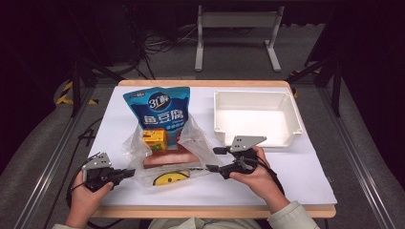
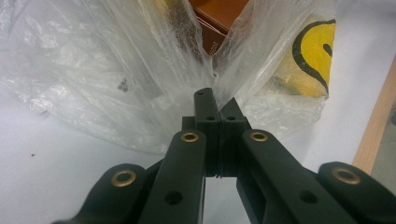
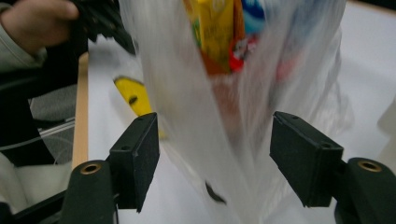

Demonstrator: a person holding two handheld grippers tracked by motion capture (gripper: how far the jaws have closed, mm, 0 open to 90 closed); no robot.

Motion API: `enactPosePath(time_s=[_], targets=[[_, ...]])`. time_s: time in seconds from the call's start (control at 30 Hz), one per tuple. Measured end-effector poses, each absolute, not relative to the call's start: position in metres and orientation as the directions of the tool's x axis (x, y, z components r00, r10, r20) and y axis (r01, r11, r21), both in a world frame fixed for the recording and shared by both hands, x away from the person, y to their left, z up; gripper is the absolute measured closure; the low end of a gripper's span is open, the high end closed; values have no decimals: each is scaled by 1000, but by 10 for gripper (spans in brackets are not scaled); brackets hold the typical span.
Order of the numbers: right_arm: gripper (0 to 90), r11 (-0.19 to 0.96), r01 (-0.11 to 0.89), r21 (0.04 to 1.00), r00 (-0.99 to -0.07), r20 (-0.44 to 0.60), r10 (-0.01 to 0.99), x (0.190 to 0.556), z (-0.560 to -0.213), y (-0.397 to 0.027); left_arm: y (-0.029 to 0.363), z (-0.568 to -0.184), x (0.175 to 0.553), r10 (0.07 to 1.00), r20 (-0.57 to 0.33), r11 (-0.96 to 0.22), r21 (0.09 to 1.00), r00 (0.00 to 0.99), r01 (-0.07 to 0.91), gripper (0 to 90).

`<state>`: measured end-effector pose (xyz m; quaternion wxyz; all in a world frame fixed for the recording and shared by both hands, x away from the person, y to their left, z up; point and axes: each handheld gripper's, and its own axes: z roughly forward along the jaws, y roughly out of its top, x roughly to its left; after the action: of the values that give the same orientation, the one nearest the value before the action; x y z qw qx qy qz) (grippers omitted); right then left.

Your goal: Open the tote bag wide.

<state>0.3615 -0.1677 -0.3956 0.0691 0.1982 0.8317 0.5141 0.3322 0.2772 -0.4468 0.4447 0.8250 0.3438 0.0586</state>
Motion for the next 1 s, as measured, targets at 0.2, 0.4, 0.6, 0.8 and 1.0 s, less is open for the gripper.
enactPosePath(time_s=[0.2,0.4,0.6,0.8,1.0], targets=[[235,315,211,925,-909,67,412,359,-378,-159,276,-447,332,617,-212,-373,769,758,519,900],[163,295,172,940,-892,21,451,360,-369,-142,276,-447,332,613,-206,-377,772,763,512,900],[220,325,178,929,-892,14,451,370,-371,-127,277,-447,332,611,-205,-375,776,765,507,898],[824,330,111,937,-884,-59,464,364,-371,-136,277,-448,332,610,-208,-376,774,765,510,898],[891,336,148,930,-866,-42,498,364,-376,-146,277,-448,332,613,-200,-381,773,764,508,898]])
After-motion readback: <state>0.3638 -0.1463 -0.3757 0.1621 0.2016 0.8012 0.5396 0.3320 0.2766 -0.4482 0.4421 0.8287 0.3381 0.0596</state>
